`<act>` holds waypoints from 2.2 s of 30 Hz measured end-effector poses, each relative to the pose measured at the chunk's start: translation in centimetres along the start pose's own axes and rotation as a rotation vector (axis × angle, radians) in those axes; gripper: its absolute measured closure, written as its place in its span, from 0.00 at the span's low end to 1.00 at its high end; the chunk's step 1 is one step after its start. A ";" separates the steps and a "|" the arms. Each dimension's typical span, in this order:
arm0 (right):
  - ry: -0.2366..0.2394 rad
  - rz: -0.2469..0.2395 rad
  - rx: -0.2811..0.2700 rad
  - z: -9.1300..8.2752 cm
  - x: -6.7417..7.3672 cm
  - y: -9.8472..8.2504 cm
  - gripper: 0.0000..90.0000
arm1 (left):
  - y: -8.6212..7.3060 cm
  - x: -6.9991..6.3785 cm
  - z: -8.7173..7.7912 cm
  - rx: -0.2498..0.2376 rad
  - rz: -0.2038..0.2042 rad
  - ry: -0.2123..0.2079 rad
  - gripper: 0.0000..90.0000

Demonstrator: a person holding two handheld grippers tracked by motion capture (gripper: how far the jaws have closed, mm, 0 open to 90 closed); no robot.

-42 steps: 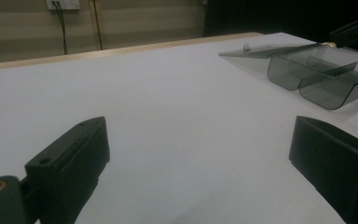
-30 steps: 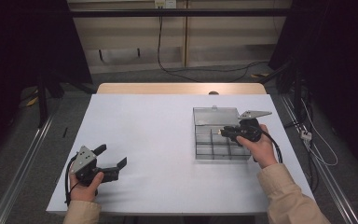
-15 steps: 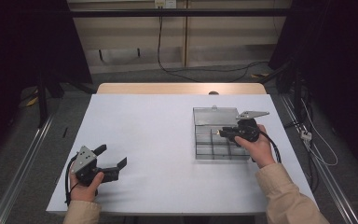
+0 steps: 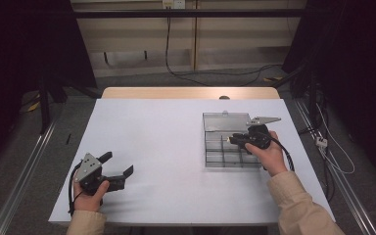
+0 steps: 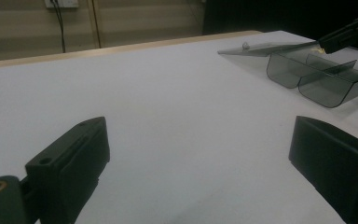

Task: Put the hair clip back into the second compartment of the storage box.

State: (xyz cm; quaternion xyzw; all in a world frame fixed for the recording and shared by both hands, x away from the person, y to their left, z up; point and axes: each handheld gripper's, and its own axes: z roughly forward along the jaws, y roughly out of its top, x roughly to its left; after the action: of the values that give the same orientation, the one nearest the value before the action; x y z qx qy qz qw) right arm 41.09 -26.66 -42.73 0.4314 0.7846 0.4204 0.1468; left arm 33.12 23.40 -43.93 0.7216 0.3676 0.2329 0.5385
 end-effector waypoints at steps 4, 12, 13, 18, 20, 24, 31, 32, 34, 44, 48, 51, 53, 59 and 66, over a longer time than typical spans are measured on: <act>0.000 0.000 0.002 0.1 0.0 0.0 0.82 | 0.0 0.0 0.0 0.001 0.000 -0.002 0.05; -0.005 0.007 0.011 0.2 0.0 -0.1 0.82 | 0.0 0.0 0.0 0.003 0.003 -0.003 0.05; -0.006 0.005 0.013 0.3 0.0 -0.1 0.82 | 0.0 0.0 0.0 0.002 0.003 -0.004 0.05; -0.011 0.006 0.016 0.4 0.0 -0.1 0.82 | 0.0 0.0 0.0 0.003 0.001 -0.004 0.05; -0.009 0.009 0.021 0.4 0.0 -0.1 0.82 | 0.0 0.0 0.0 0.002 0.001 -0.004 0.05; -0.010 0.008 0.026 0.6 0.1 -0.2 0.82 | 0.0 0.0 0.0 0.002 0.001 -0.003 0.05; -0.020 0.017 0.046 0.9 0.1 -0.3 0.82 | 0.0 0.0 0.0 0.002 0.000 -0.005 0.05; -0.021 0.017 0.050 0.9 0.1 -0.3 0.82 | 0.0 0.0 0.0 0.002 0.000 -0.004 0.05; -0.019 0.015 0.053 0.9 0.1 -0.3 0.82 | 0.0 0.0 0.0 0.001 0.000 -0.002 0.05; -0.027 0.024 0.074 1.2 0.2 -0.4 0.82 | 0.0 0.0 0.0 0.002 0.000 -0.002 0.05; -0.030 0.019 0.079 1.2 0.3 -0.4 0.82 | 0.0 0.0 0.0 0.001 0.000 0.000 0.05; -0.033 0.019 0.081 1.3 0.3 -0.5 0.82 | 0.0 0.0 0.0 0.001 0.000 0.000 0.05; -0.036 0.020 0.085 1.3 0.3 -0.5 0.82 | 0.0 0.0 0.0 0.001 0.000 0.001 0.05; -0.040 0.023 0.086 1.3 0.3 -0.5 0.82 | 0.0 0.0 0.0 0.002 0.000 -0.002 0.05; -0.041 0.027 0.085 1.3 0.3 -0.5 0.82 | 0.0 0.0 0.0 0.002 -0.001 -0.001 0.05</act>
State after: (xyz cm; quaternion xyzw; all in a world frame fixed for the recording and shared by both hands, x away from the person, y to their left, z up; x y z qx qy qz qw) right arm 41.41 -25.82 -43.91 0.4562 0.7927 0.3796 0.1389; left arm 33.14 23.38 -43.94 0.7219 0.3679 0.2319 0.5383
